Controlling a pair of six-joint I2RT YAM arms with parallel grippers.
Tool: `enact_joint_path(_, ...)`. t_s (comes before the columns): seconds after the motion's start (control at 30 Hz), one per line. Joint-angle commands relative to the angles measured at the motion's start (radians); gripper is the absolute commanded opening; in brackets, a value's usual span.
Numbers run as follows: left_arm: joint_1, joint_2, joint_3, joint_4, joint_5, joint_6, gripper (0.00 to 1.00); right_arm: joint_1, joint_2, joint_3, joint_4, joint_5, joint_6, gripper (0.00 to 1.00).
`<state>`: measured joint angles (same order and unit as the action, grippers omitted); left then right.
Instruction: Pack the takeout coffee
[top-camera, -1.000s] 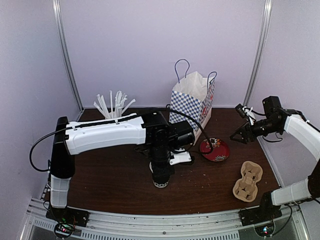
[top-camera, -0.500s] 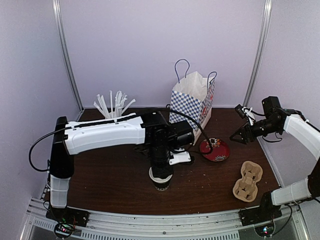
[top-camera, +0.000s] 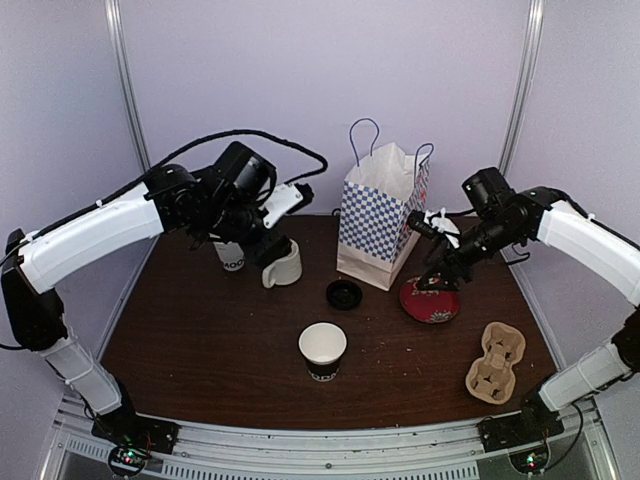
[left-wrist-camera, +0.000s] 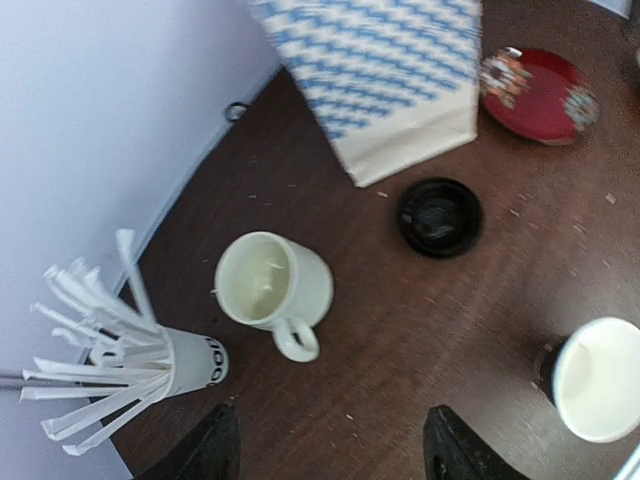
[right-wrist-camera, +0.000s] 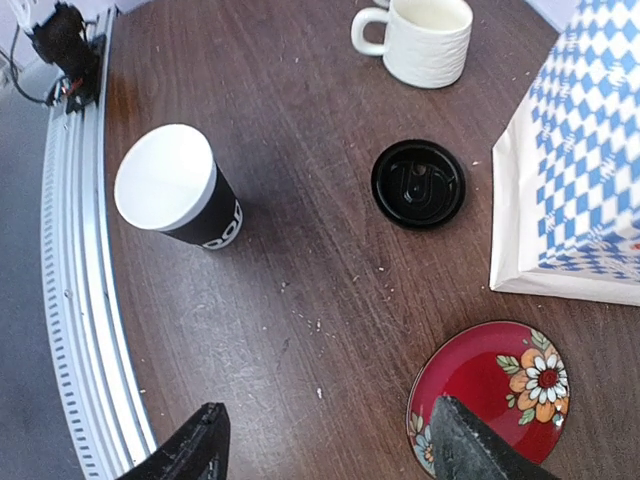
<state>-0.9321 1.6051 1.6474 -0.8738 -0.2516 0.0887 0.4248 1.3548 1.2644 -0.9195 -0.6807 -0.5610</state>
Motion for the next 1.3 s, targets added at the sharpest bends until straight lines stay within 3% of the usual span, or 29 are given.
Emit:
enact_joint_path(0.0,0.103,-0.075,-0.143,0.340,-0.005,-0.067,0.65,0.148,0.136,0.084,-0.053,0.222,-0.082,0.69)
enact_joint_path(0.2,0.127,-0.236,-0.354,0.521,-0.066,-0.117,0.64,0.309,0.283,0.201,-0.007,0.408,-0.177,0.53)
enact_joint_path(0.3,0.128,-0.282,-0.348,0.493,-0.036,-0.156,0.65,0.329,0.357,0.272,0.016,0.412,-0.182,0.49)
enact_joint_path(0.4,0.129,-0.334,-0.346,0.493,0.028,-0.170,0.65,0.338,0.461,0.342,0.001,0.394,-0.201,0.48)
enact_joint_path(0.7,0.131,-0.415,-0.408,0.535,0.026,-0.164,0.67,0.336,0.758,0.578,-0.088,0.371,-0.241,0.47)
enact_joint_path(0.9,0.131,-0.412,-0.404,0.523,0.064,-0.170,0.67,0.330,0.872,0.673,-0.094,0.397,-0.237,0.47)
enact_joint_path(1.27,0.131,-0.404,-0.406,0.523,0.072,-0.155,0.67,0.312,0.954,0.691,-0.059,0.447,-0.204,0.47)
